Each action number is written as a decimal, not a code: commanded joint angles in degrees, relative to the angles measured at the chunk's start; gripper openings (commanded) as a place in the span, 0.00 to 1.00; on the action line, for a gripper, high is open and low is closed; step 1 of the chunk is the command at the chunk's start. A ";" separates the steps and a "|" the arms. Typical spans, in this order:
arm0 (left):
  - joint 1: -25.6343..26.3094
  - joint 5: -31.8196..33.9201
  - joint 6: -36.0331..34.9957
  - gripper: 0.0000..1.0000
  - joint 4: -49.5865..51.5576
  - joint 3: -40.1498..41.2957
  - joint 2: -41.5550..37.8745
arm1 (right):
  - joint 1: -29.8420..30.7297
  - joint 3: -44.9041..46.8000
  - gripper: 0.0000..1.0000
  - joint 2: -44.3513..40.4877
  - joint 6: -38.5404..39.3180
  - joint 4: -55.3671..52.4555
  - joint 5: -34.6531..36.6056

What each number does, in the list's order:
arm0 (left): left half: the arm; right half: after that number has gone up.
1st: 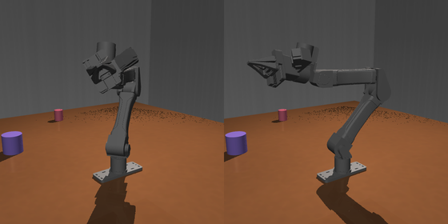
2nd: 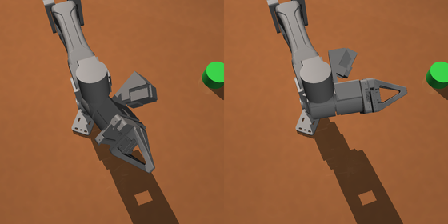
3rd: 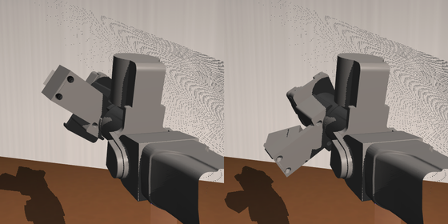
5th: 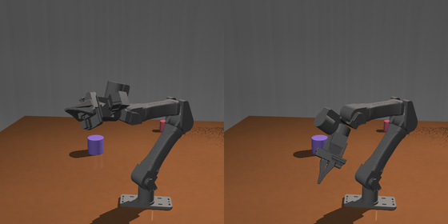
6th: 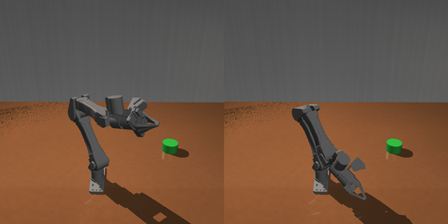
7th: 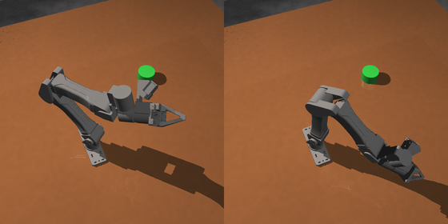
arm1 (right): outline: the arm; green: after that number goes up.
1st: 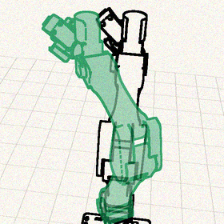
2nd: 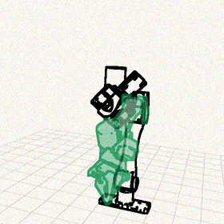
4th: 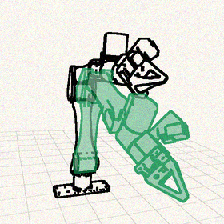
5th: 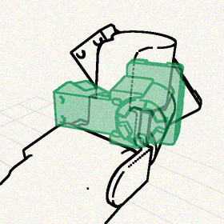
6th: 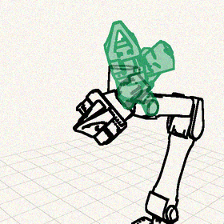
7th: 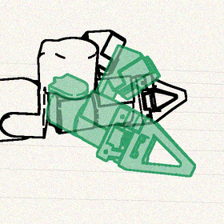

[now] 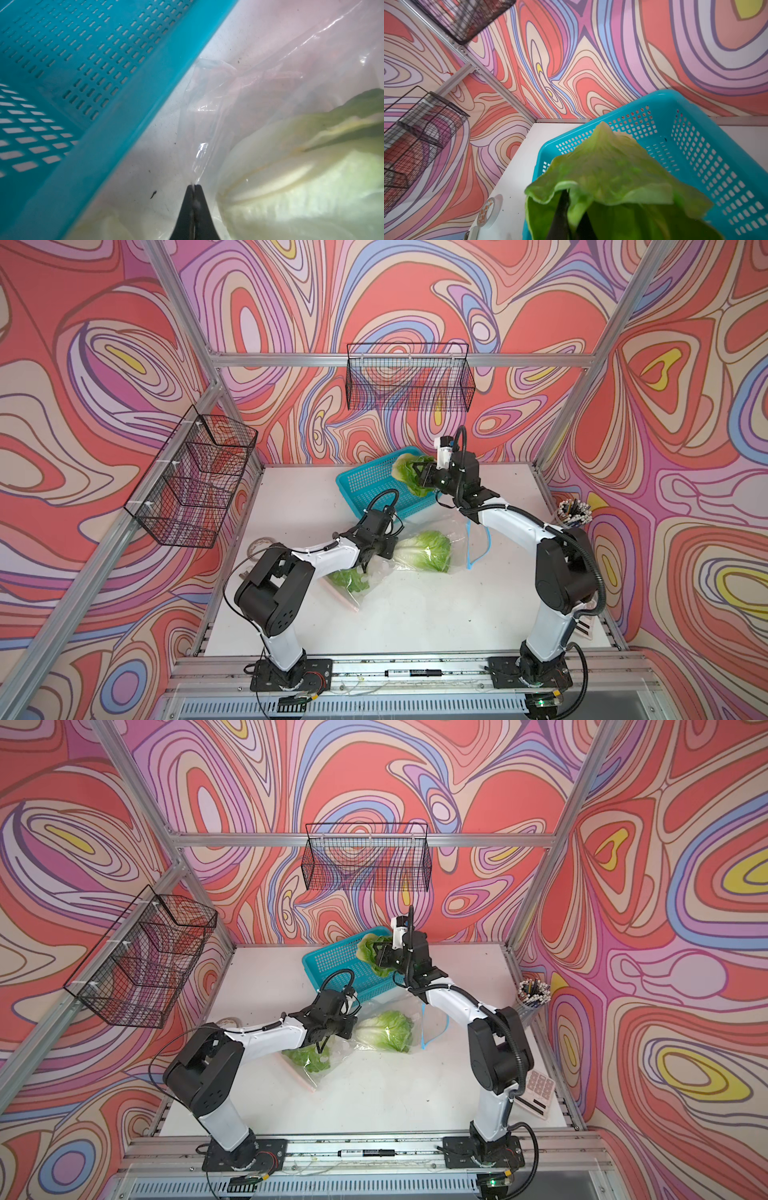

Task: Open the zip-top bag and take out the chinese cabbages
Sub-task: Place the Chinese cabbage in the basket.

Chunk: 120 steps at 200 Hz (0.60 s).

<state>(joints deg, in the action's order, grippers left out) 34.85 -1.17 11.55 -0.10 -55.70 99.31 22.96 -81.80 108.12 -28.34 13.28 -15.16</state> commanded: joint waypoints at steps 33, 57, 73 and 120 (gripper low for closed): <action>-0.31 -1.47 -0.83 0.00 -1.13 0.03 -0.08 | 0.06 -6.26 0.00 8.97 -0.57 8.77 3.09; -0.31 -1.80 -0.81 0.00 -1.09 -0.11 0.08 | 0.07 -10.18 0.00 14.13 -2.25 9.63 2.51; -0.31 -1.80 -0.83 0.00 -0.97 -0.03 -0.03 | 0.01 -12.41 0.00 16.91 -2.74 10.12 3.07; -0.31 -2.14 -0.91 0.00 -1.00 0.24 -0.59 | 0.07 -17.48 0.00 22.66 -1.03 8.16 4.47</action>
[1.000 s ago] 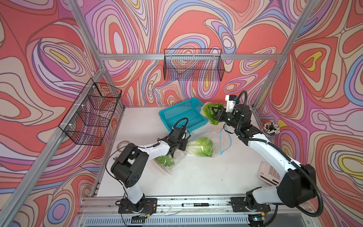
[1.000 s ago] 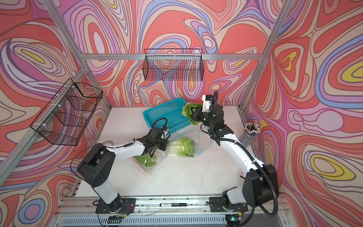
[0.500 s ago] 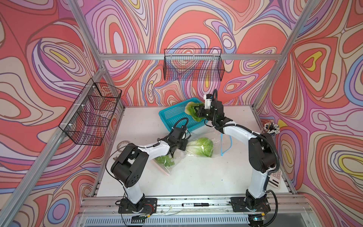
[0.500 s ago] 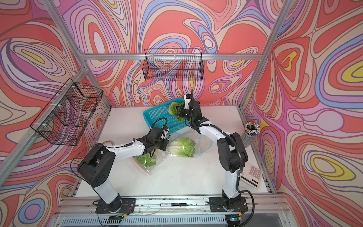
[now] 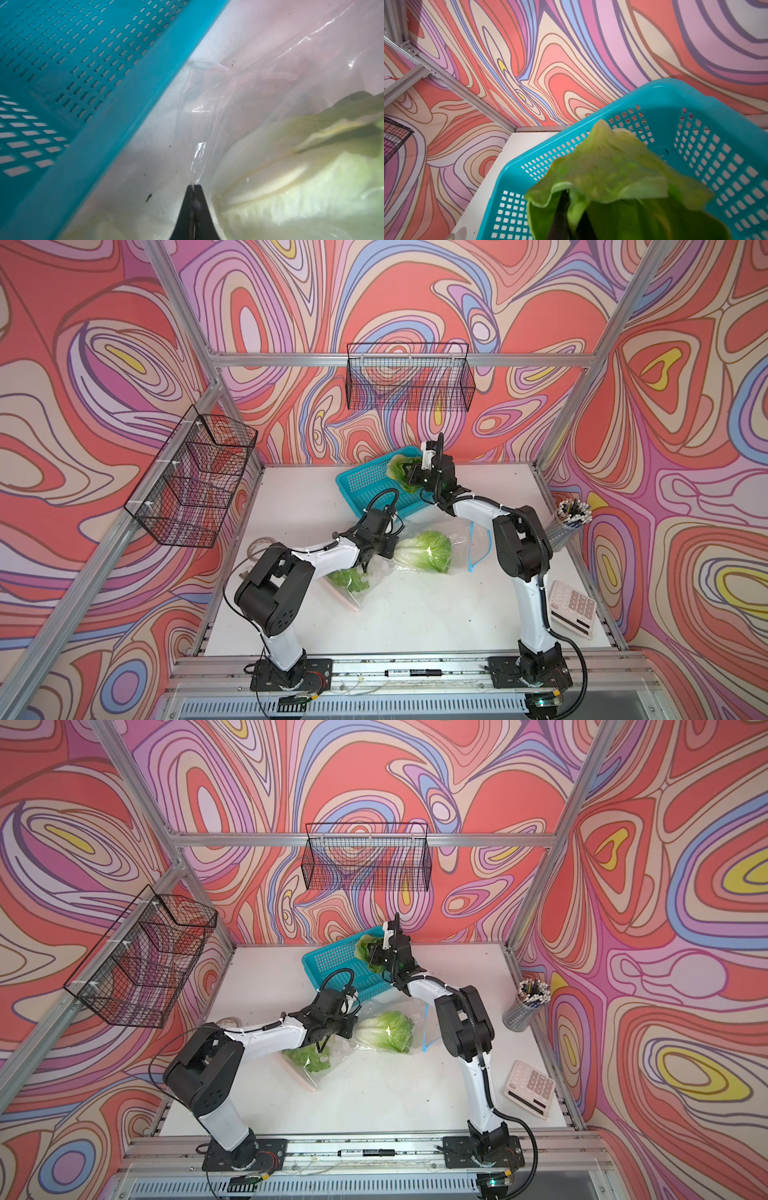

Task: Open the zip-top bag and take out the chinese cabbages
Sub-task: Place the Chinese cabbage in the basket.

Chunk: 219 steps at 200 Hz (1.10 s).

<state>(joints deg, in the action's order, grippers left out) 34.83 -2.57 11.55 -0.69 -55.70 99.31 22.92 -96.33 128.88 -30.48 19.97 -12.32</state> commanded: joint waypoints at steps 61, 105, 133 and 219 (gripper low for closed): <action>-0.29 -0.76 -0.92 0.00 -0.34 0.33 -0.60 | -0.86 -2.22 0.00 2.85 1.39 0.01 2.12; -0.29 -0.79 -0.92 0.00 -0.12 0.16 -0.32 | -2.39 -2.15 0.00 2.63 -2.26 -6.08 1.77; -0.29 -0.71 -1.00 0.00 0.03 0.24 -0.53 | -3.02 -1.79 0.02 1.16 -2.35 -8.91 1.20; -0.29 -0.98 -0.65 0.00 0.30 0.33 -1.11 | -4.35 -2.44 0.32 -2.06 -1.71 -16.97 0.96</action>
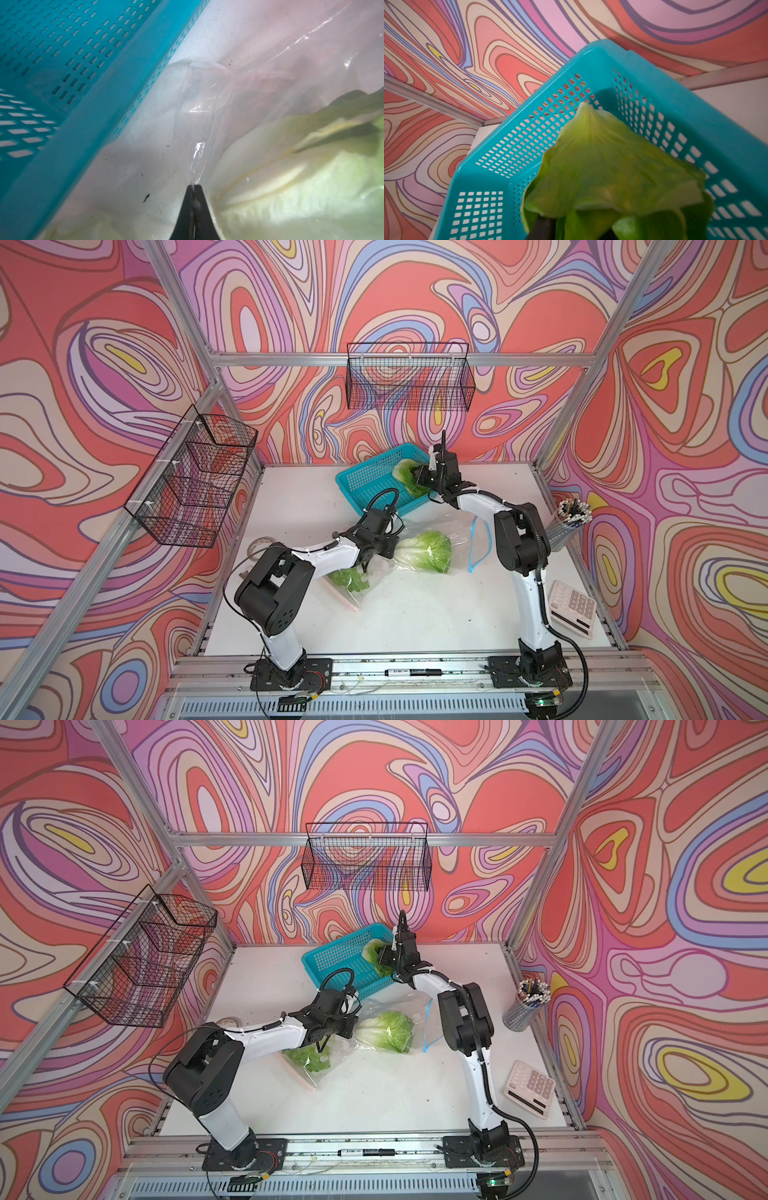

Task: Open the zip-top bag and take out the chinese cabbages
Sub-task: Place the Chinese cabbage in the basket.

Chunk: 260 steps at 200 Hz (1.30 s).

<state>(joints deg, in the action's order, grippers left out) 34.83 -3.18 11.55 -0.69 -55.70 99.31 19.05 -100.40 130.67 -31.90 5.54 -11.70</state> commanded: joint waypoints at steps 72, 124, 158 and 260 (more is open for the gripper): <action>-0.29 -0.90 0.14 0.00 -0.10 0.33 -1.48 | -3.00 8.01 0.67 -12.87 -2.73 -3.11 -0.57; -0.29 -0.90 0.44 0.00 -0.27 0.59 -1.84 | -3.18 13.83 0.74 -21.43 4.17 -2.54 0.31; -0.29 -1.56 1.11 0.00 -0.67 0.33 -1.14 | -3.14 22.57 0.80 -31.25 10.69 2.42 2.31; -0.29 -1.85 4.00 0.00 -4.23 2.13 -1.47 | -3.38 44.24 0.90 -57.73 22.78 0.56 17.55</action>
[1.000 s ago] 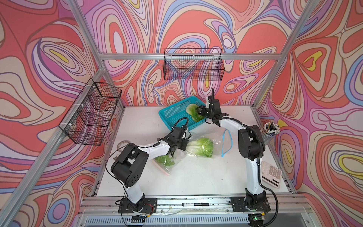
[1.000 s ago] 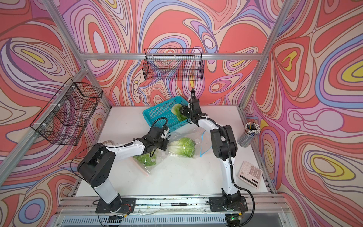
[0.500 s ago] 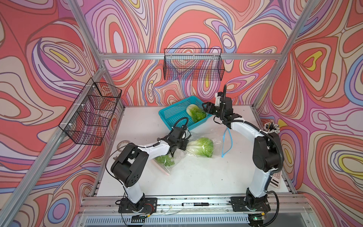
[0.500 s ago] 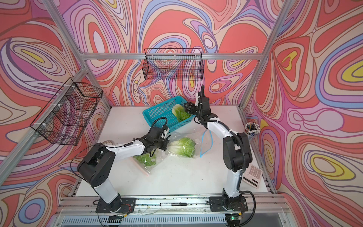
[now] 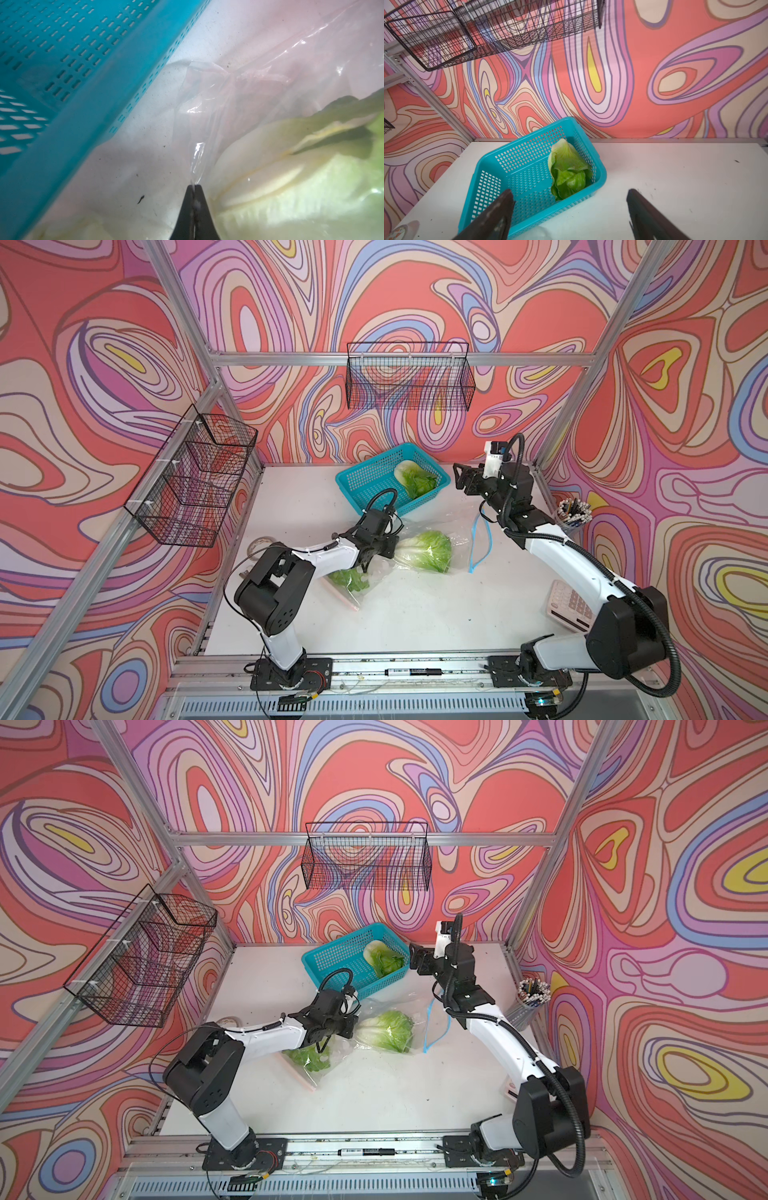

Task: Open the zip-top bag and take out the chinese cabbages
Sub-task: Place the Chinese cabbage in the basket, then pick up the Chinese cabbage from the zipper food storage bag.

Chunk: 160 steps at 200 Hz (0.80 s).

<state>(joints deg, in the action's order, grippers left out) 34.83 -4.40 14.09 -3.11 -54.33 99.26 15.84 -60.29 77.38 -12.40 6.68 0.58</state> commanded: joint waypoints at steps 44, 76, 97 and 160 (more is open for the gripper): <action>-0.29 -0.85 1.90 0.00 -2.65 1.24 -1.53 | -1.87 13.30 0.90 -13.85 3.83 0.48 5.99; -0.29 -0.87 2.17 0.00 -3.09 1.56 -1.53 | -3.97 16.62 0.89 -17.43 2.16 -2.92 4.56; -0.29 -0.83 2.22 0.00 -3.30 1.73 -1.45 | -5.83 19.11 0.87 -19.22 0.21 -3.77 2.35; -0.29 -0.94 2.26 0.00 -3.65 1.83 -1.62 | -8.25 24.30 0.67 -20.76 -6.00 -4.43 -3.68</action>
<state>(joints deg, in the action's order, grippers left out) 34.83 -4.91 15.73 -5.87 -53.15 99.13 8.45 -37.45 57.17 -15.33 2.85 0.34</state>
